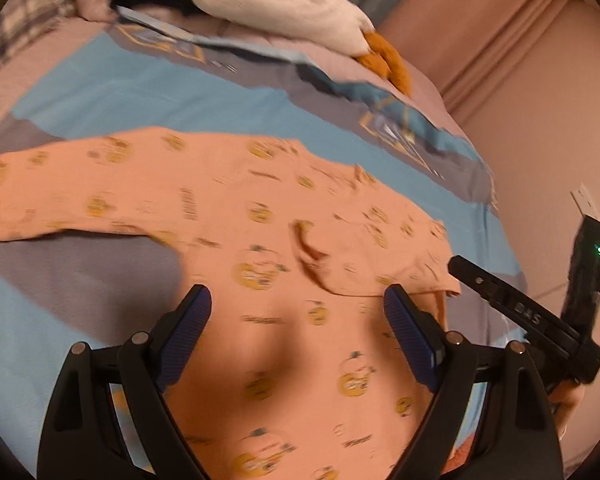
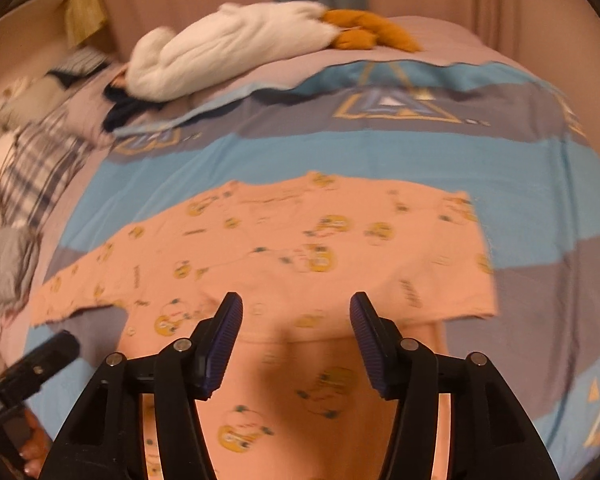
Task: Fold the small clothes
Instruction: 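Move the left gripper to the other sleeve cuff and grasp it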
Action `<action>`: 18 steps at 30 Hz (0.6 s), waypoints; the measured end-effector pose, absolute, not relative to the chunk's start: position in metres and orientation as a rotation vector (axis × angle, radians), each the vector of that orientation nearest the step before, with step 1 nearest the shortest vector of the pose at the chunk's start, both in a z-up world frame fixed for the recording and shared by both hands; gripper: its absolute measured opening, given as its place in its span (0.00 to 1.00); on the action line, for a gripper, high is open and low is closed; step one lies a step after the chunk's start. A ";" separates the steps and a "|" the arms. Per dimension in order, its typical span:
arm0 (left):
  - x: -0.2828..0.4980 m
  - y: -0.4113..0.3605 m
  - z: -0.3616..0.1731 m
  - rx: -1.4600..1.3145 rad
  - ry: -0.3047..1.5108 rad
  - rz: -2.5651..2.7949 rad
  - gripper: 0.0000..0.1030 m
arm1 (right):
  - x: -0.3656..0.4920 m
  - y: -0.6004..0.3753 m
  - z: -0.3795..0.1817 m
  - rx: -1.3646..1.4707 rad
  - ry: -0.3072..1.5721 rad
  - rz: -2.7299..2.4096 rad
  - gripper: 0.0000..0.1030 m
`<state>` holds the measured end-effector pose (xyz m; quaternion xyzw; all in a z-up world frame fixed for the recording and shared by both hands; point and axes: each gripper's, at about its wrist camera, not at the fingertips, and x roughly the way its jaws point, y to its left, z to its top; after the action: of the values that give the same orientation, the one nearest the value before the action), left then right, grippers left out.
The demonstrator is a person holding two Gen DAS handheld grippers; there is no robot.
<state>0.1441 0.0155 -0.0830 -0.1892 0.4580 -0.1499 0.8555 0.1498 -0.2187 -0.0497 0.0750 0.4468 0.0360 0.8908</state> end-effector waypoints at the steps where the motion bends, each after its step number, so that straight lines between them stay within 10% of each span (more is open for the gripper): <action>1: 0.149 0.005 -0.087 -0.380 0.976 -0.319 0.86 | 0.147 -0.225 -0.050 0.164 0.924 0.056 0.54; 18: 0.184 -0.049 -0.121 -0.198 1.047 -0.176 0.83 | 0.118 -0.284 -0.073 0.257 0.944 -0.066 0.54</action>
<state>0.1837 -0.0495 -0.1207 -0.0941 0.4983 -0.0838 0.8578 0.1178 -0.2836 -0.0730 0.1235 0.4531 -0.0318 0.8823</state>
